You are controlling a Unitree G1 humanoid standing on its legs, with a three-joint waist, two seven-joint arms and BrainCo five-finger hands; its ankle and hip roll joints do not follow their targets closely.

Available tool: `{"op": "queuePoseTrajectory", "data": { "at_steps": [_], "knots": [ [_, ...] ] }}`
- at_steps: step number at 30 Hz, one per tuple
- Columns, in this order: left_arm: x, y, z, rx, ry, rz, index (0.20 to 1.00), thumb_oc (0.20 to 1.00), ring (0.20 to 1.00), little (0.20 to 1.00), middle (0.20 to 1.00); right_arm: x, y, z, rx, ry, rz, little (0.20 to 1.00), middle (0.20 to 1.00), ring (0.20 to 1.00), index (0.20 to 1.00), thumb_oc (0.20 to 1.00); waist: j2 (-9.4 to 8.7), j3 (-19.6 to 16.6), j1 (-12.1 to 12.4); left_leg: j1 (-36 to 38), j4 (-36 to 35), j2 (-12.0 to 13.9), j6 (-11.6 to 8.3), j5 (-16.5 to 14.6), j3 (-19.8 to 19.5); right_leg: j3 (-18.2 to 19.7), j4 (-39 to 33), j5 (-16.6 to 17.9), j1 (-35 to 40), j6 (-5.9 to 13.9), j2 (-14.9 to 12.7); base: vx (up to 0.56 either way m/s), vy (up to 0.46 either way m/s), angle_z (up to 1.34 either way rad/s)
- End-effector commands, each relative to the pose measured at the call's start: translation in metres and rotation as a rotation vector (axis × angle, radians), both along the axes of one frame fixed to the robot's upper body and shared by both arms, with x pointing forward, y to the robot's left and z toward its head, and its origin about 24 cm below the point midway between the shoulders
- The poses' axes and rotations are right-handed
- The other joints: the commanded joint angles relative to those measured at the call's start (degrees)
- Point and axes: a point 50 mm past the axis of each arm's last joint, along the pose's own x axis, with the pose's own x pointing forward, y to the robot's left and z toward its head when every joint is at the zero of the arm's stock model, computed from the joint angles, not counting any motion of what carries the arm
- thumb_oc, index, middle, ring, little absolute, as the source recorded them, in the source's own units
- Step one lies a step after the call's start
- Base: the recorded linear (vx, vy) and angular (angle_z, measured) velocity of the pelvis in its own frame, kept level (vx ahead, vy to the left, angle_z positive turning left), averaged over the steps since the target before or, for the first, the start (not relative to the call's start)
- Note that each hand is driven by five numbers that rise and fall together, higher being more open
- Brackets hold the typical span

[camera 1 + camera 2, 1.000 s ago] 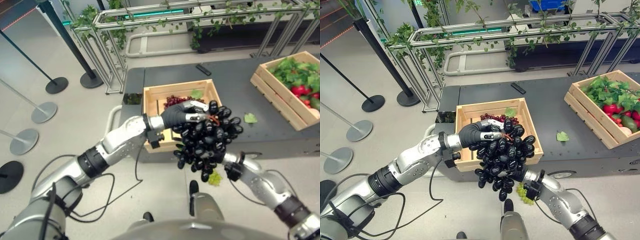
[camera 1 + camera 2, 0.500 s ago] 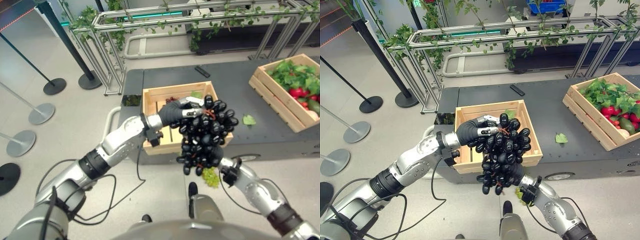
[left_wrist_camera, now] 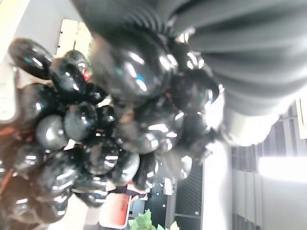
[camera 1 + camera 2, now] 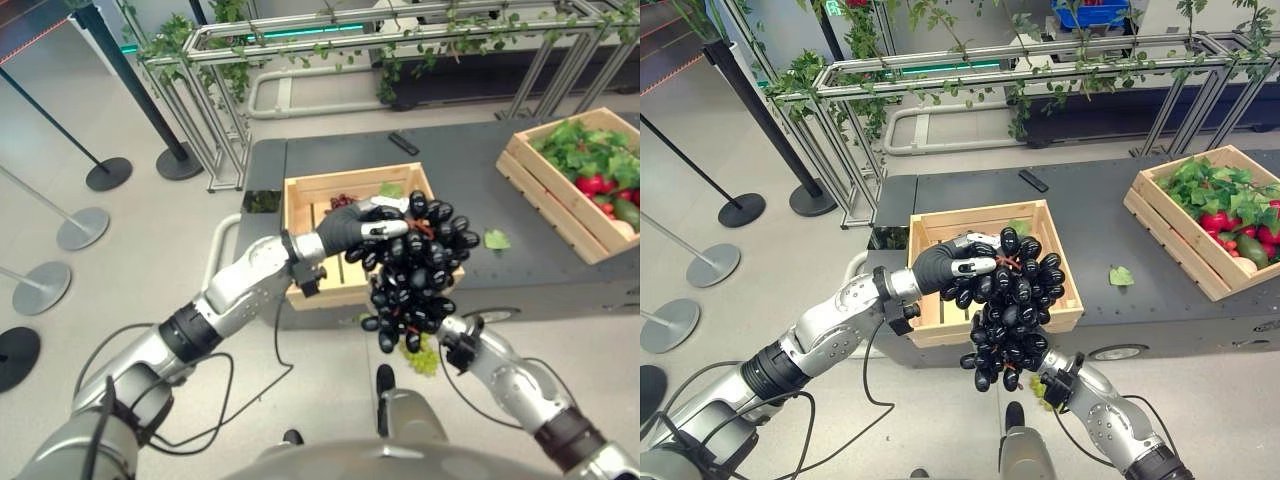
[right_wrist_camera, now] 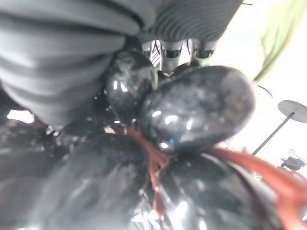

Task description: Pick up the fruits from the basket on one side to the basket on the other side

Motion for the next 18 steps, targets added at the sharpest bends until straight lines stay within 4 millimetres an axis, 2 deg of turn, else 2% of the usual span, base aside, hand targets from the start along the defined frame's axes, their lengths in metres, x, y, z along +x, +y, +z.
{"op": "queuePoseTrajectory", "data": {
  "at_steps": [1, 7, 9, 13, 17, 18],
  "knots": [
    [0.007, 0.01, 0.03, -0.137, -0.133, 0.052, 1.0, 1.0, 1.0, 1.0, 1.0, 0.01, 0.005, 0.024, 0.077, -0.121, -0.005, 0.2, 0.2, 0.2, 0.2, 0.2, -1.59, 0.8, -0.1, -1.5, 2.8, -0.7, 0.84, 0.2, -0.6, 0.2, 1.0, -4.4, 6.3, 7.71, -2.0, 0.0, 0.0, 0.0],
    [0.009, 0.033, 0.028, -0.146, -0.127, 0.129, 1.0, 1.0, 1.0, 1.0, 1.0, 0.011, -0.006, 0.028, 0.074, -0.14, -0.056, 0.2, 0.2, 0.2, 0.2, 0.2, -1.58, 0.6, 0.1, -1.3, 2.9, -0.6, 0.76, 0.0, -0.6, 0.1, 1.2, -4.7, 6.4, 7.7, -2.0, 0.0, 0.0, 0.0],
    [0.008, 0.048, 0.027, -0.147, -0.129, 0.171, 1.0, 1.0, 1.0, 1.0, 1.0, 0.013, -0.018, 0.032, 0.063, -0.164, -0.107, 0.2, 0.2, 0.2, 0.2, 0.2, -1.51, 0.5, 0.2, -1.2, 3.1, -0.5, 0.61, -0.1, -0.5, 0.0, 1.3, -4.9, 6.5, 7.62, -2.0, 0.03, -0.024, 0.0],
    [0.008, 0.06, 0.026, -0.149, -0.13, 0.211, 1.0, 1.0, 1.0, 1.0, 1.0, 0.014, -0.028, 0.036, 0.057, -0.182, -0.154, 0.2, 0.2, 0.2, 0.2, 0.2, -1.36, 0.6, 0.2, -1.1, 3.6, -0.4, 0.5, -0.4, -0.6, 0.0, 1.7, -5.1, 6.7, 7.53, -1.8, 0.01, -0.01, 0.0],
    [0.009, 0.088, 0.025, -0.158, -0.137, 0.323, 1.0, 1.0, 1.0, 1.0, 1.0, 0.014, -0.045, 0.043, 0.038, -0.221, -0.228, 0.2, 0.2, 0.2, 0.2, 0.2, -0.88, 1.0, 0.2, -1.2, 5.0, 0.1, -0.02, -0.7, -0.4, 0.1, 2.8, -6.0, 6.7, 7.19, -1.6, 0.02, -0.041, 0.02],
    [0.009, 0.088, 0.025, -0.158, -0.137, 0.324, 1.0, 1.0, 1.0, 1.0, 1.0, 0.014, -0.045, 0.043, 0.037, -0.22, -0.228, 0.2, 0.2, 0.2, 0.2, 0.2, -0.87, 1.0, 0.1, -1.2, 5.1, 0.1, -0.02, -0.8, -0.4, 0.1, 2.8, -6.0, 6.7, 7.18, -1.6, 0.02, -0.052, 0.08]
  ]
}}
